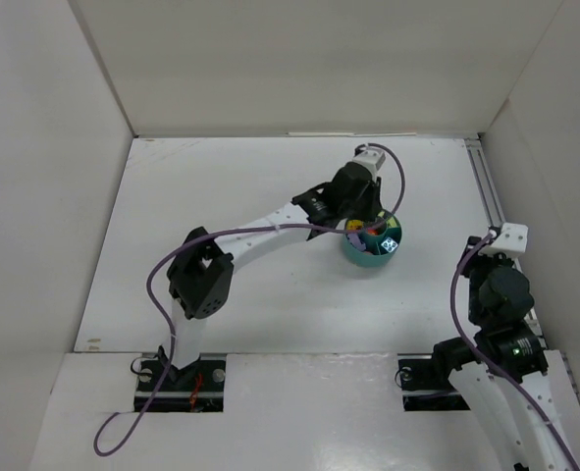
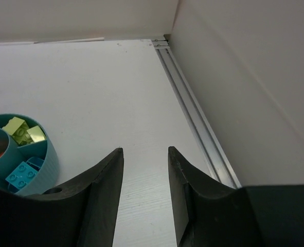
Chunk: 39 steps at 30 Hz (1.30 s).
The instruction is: Sort the legos into containers by color
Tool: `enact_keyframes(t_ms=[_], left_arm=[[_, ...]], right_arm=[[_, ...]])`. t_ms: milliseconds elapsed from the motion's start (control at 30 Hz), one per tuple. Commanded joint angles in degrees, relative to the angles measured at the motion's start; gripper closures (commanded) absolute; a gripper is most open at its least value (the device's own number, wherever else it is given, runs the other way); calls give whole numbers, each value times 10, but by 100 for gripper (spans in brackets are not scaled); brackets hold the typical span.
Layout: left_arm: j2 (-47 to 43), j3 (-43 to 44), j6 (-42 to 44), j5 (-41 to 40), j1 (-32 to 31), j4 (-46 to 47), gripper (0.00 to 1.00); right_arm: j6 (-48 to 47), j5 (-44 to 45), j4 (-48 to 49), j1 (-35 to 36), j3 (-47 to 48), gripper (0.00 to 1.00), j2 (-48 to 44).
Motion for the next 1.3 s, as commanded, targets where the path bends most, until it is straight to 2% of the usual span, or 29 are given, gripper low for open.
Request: enact_keyframes(t_ms=[0,100,133,167,233,267,300,333,400,433,467,533,600,633,667,700,733,800,867,900,1067,1200,1267], left_arm=[[6,31,15,8,-17,-19,90],[12,26,8,8,-17,-25,90],[12,26,2,3,-17,-32,87],[12,26,2,3,-17,-32,82],[12,26,2,3,-22,-32,65],[12,26,2,3,-22,-32,58],[6,26,8,-3,-22,-32,53],[6,26,9,-3,-22,-32,50],[-10,21,9,-11,-22,-32,50],[-15,21,9,-11,-22,-32,36],[-21,14,16,-11,-22,-32,32],[-36,9,22,-11,-22,-26,31],[-47,1,22,-35,-22,-26,25],[-61,1,22,-48,-22,-26,25],[-70,-19,22,-64,-22,-32,22],[-81,-32,22,-92,-22,-33,19],[-112,-48,14,-104,-22,-33,10],[-150,-115,-5,-146,-3,-33,0],[-216,-170,-45,-174,15,-33,0],[-240,-228,-65,-205,40,-33,0],[-382,-385,-191,-293,109,-104,0],[-508,-469,-213,-299,141,-109,0],[-539,-500,-226,-305,147,-115,0]], right_arm=[[17,26,-4,-3,0,54,-8],[22,26,-9,-3,0,53,-2],[22,26,-9,-3,0,53,-2],[22,26,-9,-3,0,51,-2],[22,26,-9,-3,0,44,3],[22,26,-9,-3,0,36,8],[22,26,-9,-3,0,32,8],[22,26,-9,-3,0,30,8],[22,26,-9,-3,0,26,13],[22,26,-9,-3,0,24,13],[22,26,-9,-3,0,22,20],[22,26,-9,-3,0,21,20],[22,26,-9,-3,0,19,25],[22,26,-14,-3,5,7,25],[22,26,-14,-3,5,0,31],[22,32,-14,-3,5,0,31],[22,32,-14,-3,5,0,37],[27,32,-14,-3,5,0,43],[37,38,-29,-3,11,0,51],[43,50,-29,-3,17,0,60],[58,56,-45,-3,23,0,67],[64,47,-31,-9,3,0,59],[42,35,-10,-9,-5,0,52]])
